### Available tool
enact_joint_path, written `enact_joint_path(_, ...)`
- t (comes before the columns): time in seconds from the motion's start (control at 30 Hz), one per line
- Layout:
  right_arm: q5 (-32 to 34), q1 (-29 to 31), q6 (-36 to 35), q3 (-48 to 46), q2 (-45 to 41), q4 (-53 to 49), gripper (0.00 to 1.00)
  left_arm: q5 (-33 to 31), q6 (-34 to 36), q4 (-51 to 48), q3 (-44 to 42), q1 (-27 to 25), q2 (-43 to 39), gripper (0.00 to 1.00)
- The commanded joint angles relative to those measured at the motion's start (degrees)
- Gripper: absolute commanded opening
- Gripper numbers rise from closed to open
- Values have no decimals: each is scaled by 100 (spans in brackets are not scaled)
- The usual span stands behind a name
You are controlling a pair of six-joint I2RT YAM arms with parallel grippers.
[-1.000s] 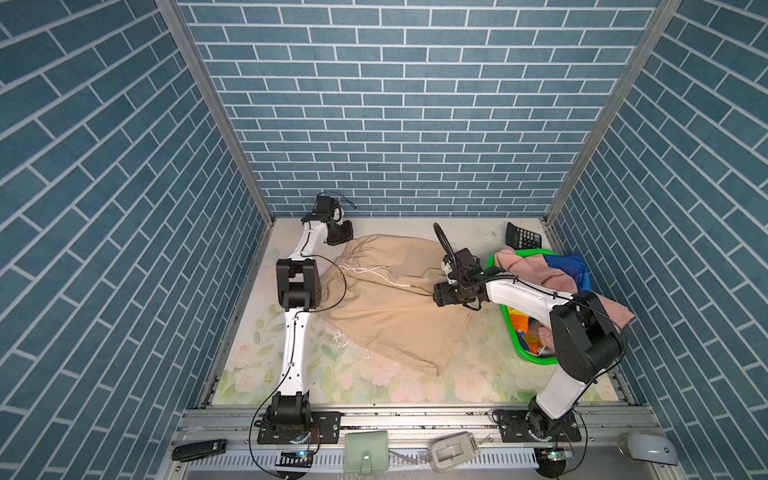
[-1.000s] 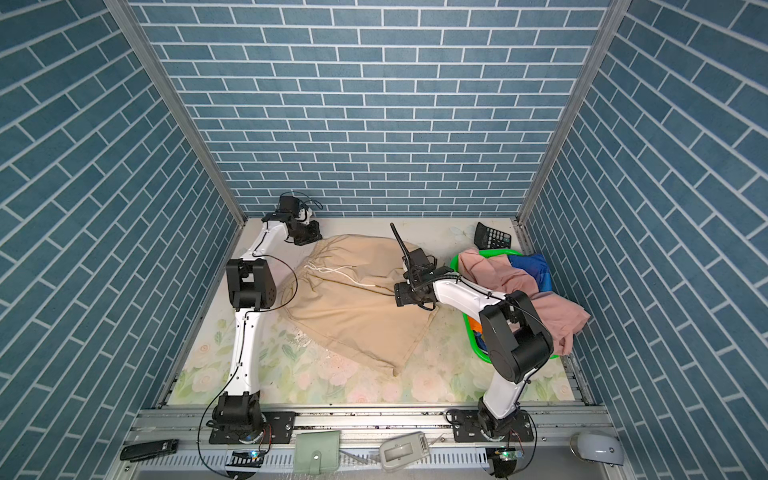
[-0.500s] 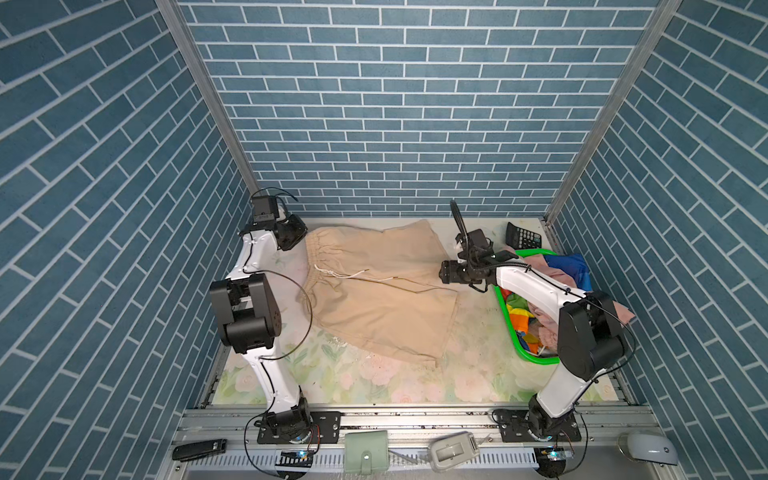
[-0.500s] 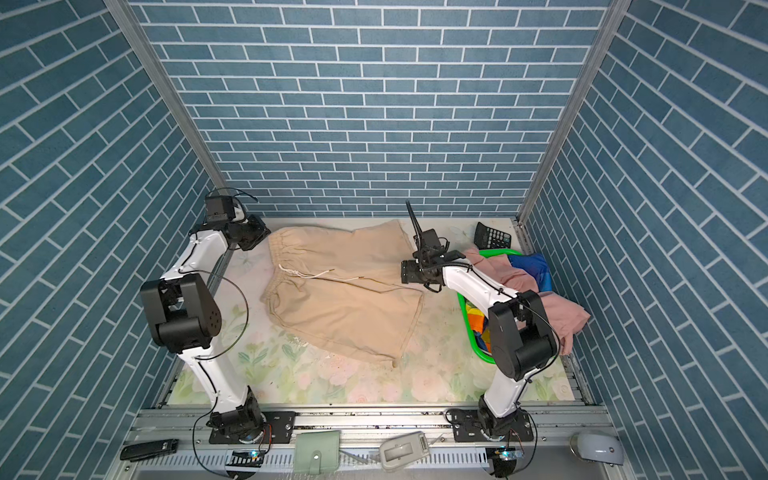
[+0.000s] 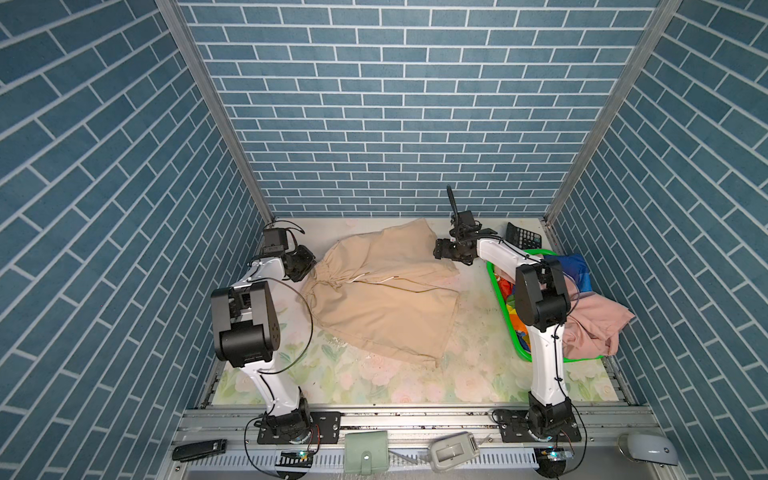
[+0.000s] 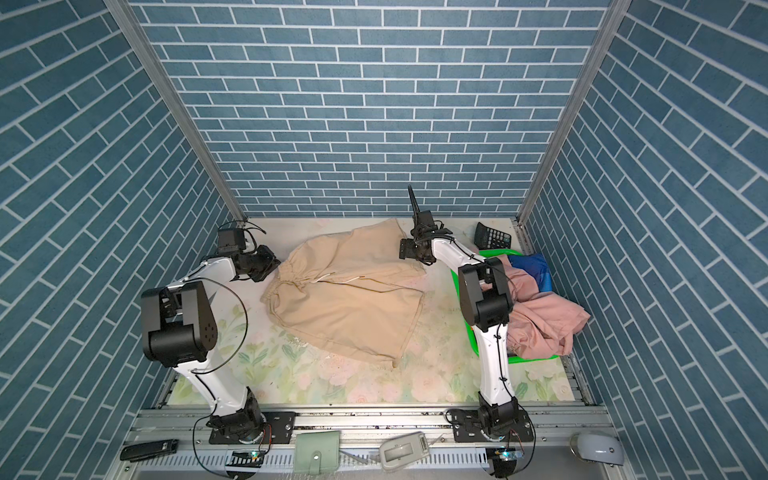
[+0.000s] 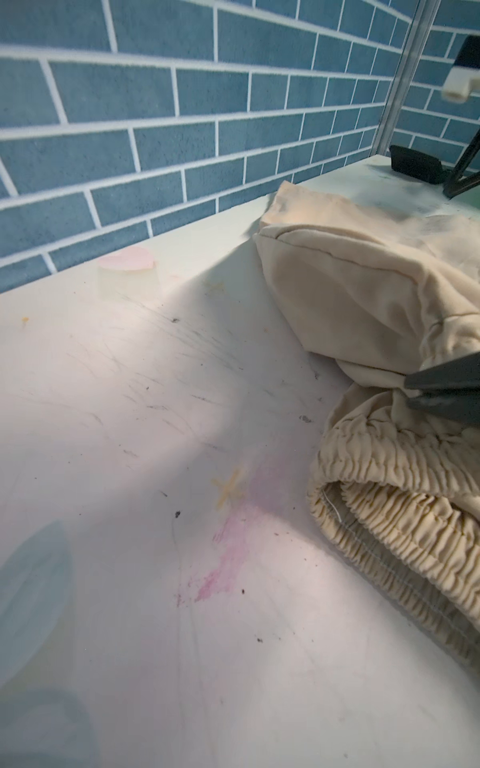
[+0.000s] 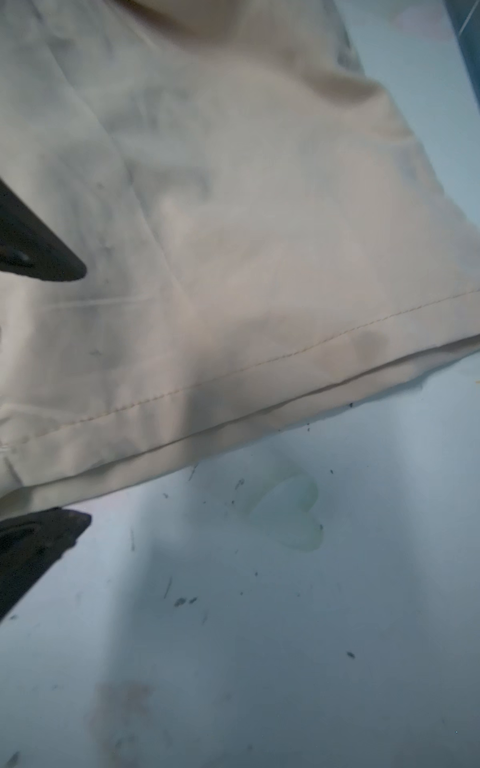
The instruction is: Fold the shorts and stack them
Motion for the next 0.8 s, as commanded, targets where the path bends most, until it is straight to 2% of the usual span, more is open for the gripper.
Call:
enact_joint_path(0.0, 229, 9, -187, 325, 324, -453, 82, 60, -53, 233, -113, -41, -353, 0)
enact_joint_path(0.13, 374, 9, -225, 515, 648, -636, 72, 102, -62, 212, -125, -42, -490, 0)
enact_joint_path(0.2, 261, 9, -226, 556, 791, -688, 61, 105, -68, 212, -137, -46, -554, 0)
enact_joint_path(0.23, 183, 10, -231, 578, 832, -711, 51, 105, -73, 218, -138, -49, -573, 0)
enact_joint_path(0.3, 123, 10, -226, 547, 802, -744, 21, 116, -88, 194, -109, -41, -573, 0)
enact_joint_path(0.37, -80, 11, -202, 317, 550, -613, 1, 138, -87, 135, -19, -42, -563, 0)
enact_joint_path(0.5, -171, 18, -25, -828, -623, -103, 0, 182, -135, 49, 45, 0, -646, 0)
enact_joint_path(0.6, -359, 137, 341, -2453, -1769, 569, 0, 148, -239, 125, -150, 74, -843, 0)
enact_joint_path(0.7, -231, 595, 547, -3838, -2621, 884, 0, 138, -364, 284, -406, 184, -1037, 0)
enact_joint_path(0.77, -179, 929, 510, -4291, -2903, 762, 0, 90, -366, 312, -516, 227, -1139, 0)
